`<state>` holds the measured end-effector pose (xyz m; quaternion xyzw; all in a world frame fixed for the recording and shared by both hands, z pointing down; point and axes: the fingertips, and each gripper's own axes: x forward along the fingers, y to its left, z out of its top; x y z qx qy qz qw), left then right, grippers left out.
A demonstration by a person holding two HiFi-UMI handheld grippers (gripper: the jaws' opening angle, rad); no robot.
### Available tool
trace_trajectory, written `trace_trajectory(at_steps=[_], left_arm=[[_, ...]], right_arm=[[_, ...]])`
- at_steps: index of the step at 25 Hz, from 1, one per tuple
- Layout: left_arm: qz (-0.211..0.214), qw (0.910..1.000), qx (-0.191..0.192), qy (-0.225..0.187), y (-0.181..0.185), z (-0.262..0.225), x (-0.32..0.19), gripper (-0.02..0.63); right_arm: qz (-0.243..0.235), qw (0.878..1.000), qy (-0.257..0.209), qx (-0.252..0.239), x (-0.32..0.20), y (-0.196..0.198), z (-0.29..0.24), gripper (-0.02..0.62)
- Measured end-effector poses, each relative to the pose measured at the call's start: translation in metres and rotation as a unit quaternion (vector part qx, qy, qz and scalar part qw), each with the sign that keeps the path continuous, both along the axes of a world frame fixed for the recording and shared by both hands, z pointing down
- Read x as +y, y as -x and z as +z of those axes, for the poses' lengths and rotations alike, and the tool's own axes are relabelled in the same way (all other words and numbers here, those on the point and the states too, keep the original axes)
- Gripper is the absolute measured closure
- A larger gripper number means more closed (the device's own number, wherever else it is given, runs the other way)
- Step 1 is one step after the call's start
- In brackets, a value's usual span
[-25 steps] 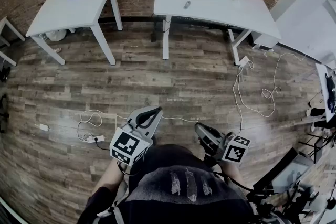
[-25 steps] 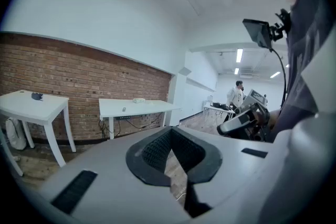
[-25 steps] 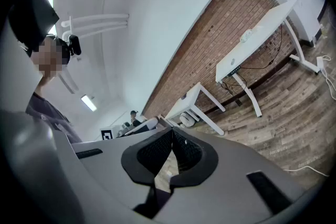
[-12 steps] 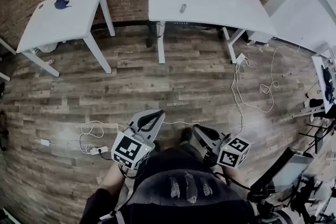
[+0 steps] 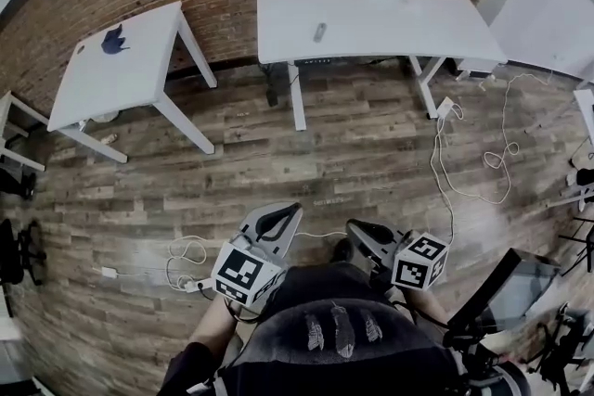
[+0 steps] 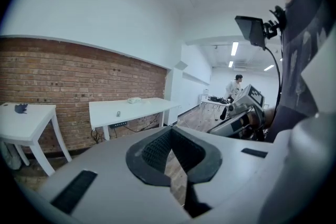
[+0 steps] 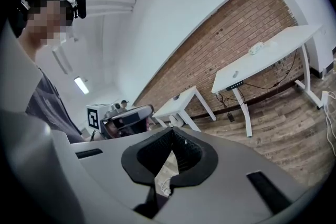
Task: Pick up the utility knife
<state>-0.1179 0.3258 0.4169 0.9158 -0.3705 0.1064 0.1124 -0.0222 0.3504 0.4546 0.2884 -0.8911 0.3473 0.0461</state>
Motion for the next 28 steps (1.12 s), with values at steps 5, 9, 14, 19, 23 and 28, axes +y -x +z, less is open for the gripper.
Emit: trace_trajectory(at_steps=[5,9,14,19,23,28], left_arm=[[0.002,0.9999,-0.013,-0.002,-0.043,-0.007,-0.032,0.609],[0.003,0.9996,-0.026,0.004,-0.073,-0.006,-0.050,0.609],[-0.006,0.9990,-0.045,0.001,-0.102,-0.009,-0.070,0.609],[-0.016,0.9980,-0.061,-0.003,-0.122,-0.011,-0.076,0.609],[-0.025,0.9972,-0.070,-0.004,-0.121,-0.015,-0.084,0.609],[-0.031,0.9970,-0.071,-0.008,-0.117,-0.010,-0.092,0.609]], right_arm=[[-0.031,0.999,0.009,0.017,-0.017,-0.040,0.010,0.595],[-0.014,1.000,0.015,0.018,-0.040,-0.075,0.016,0.595],[-0.015,1.000,0.014,0.004,-0.062,-0.107,0.021,0.595],[-0.002,1.000,-0.001,-0.002,-0.075,-0.137,0.022,0.595],[0.000,1.000,-0.010,-0.004,-0.086,-0.144,0.019,0.595],[0.001,1.000,-0.011,-0.004,-0.093,-0.141,0.021,0.595]])
